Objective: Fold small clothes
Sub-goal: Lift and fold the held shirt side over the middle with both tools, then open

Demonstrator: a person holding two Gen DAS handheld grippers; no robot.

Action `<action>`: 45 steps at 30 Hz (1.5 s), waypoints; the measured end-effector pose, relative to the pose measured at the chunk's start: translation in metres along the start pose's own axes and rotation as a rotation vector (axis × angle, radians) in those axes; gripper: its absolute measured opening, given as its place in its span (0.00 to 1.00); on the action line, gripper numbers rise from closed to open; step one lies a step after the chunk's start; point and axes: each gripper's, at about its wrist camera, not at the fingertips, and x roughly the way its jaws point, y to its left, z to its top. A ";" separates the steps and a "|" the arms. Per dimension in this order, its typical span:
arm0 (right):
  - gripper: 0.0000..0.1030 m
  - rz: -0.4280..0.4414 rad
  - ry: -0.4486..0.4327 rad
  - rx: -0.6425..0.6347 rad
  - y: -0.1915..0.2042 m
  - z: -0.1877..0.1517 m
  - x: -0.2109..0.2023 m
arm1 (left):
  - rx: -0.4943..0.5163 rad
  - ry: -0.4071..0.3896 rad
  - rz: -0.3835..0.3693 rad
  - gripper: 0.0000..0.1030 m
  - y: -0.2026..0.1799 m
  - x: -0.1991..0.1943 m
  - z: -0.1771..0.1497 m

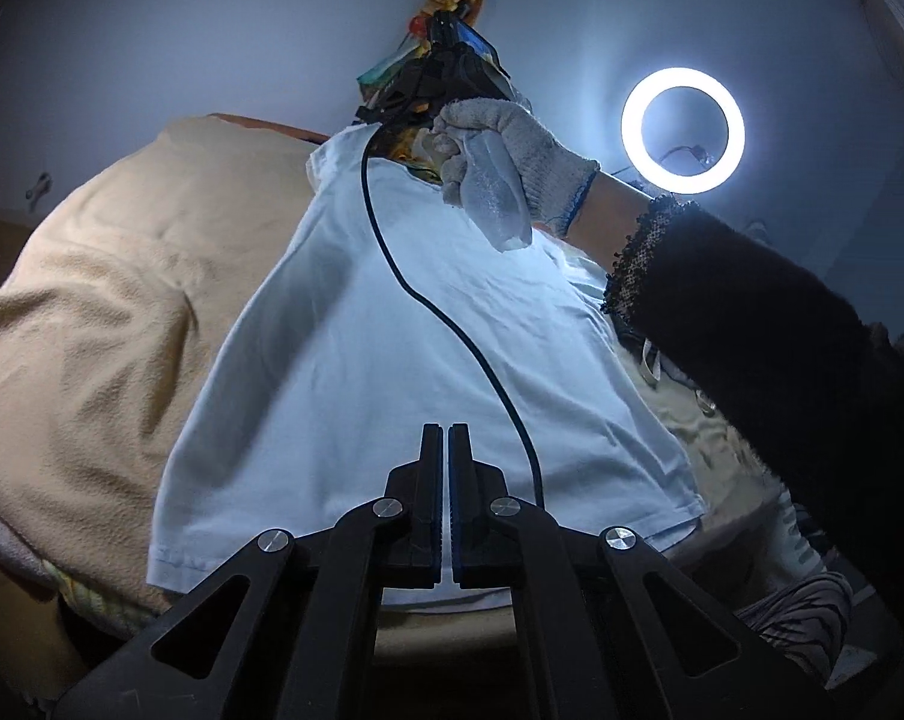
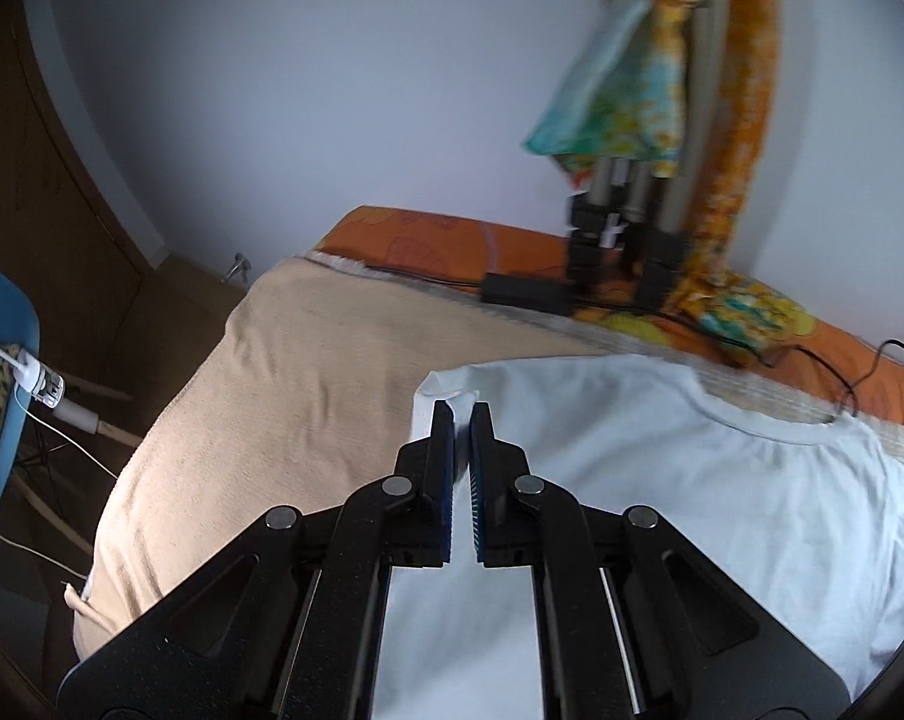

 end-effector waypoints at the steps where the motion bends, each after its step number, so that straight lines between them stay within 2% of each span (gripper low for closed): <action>1: 0.06 -0.014 0.000 0.005 -0.008 -0.002 -0.004 | 0.021 -0.020 0.030 0.00 -0.003 -0.004 0.000; 3: 0.06 -0.025 0.003 0.014 -0.021 -0.008 -0.011 | 0.048 -0.049 0.122 0.01 0.004 -0.008 0.002; 5: 0.06 -0.022 0.003 0.011 -0.029 -0.012 -0.015 | 0.046 -0.052 0.196 0.08 0.018 -0.011 0.003; 6: 0.06 -0.021 0.001 0.007 -0.031 -0.013 -0.016 | 0.032 -0.042 0.232 0.18 0.029 -0.011 0.002; 7: 0.05 -0.018 -0.001 0.006 -0.033 -0.013 -0.018 | 0.018 -0.027 0.259 0.34 0.037 -0.010 0.000; 9: 0.05 -0.014 -0.002 0.009 -0.034 -0.014 -0.018 | 0.001 0.006 0.301 0.47 0.052 -0.008 -0.003; 15: 0.06 -0.020 0.001 -0.006 -0.029 -0.014 -0.010 | 0.065 0.079 0.396 0.47 0.055 0.011 -0.013; 18: 0.06 -0.023 0.002 -0.009 -0.029 -0.014 -0.008 | 0.057 0.085 0.390 0.47 0.054 0.016 -0.012; 19: 0.06 -0.024 0.001 -0.009 -0.029 -0.013 -0.007 | 0.059 0.087 0.388 0.43 0.054 0.015 -0.013; 20: 0.05 -0.022 0.002 -0.009 -0.029 -0.013 -0.005 | 0.059 0.088 0.381 0.34 0.054 0.015 -0.014; 21: 0.05 -0.022 0.003 -0.008 -0.030 -0.014 -0.004 | 0.055 0.095 0.366 0.05 0.054 0.016 -0.015; 22: 0.06 -0.022 0.004 -0.009 -0.030 -0.014 -0.003 | 0.047 0.100 0.348 0.01 0.054 0.016 -0.015; 29: 0.06 -0.020 0.001 -0.003 -0.037 -0.014 -0.004 | 0.092 0.050 0.186 0.01 0.009 0.008 -0.007; 34: 0.05 -0.035 -0.025 -0.018 -0.051 -0.005 -0.019 | 0.162 0.084 0.081 0.01 -0.032 0.028 -0.004; 38: 0.05 -0.058 -0.025 -0.001 -0.069 -0.004 -0.021 | 0.210 0.152 0.042 0.01 -0.054 0.058 -0.010; 45: 0.06 -0.126 0.017 0.032 -0.102 -0.025 0.000 | 0.213 0.216 0.020 0.01 -0.066 0.083 -0.019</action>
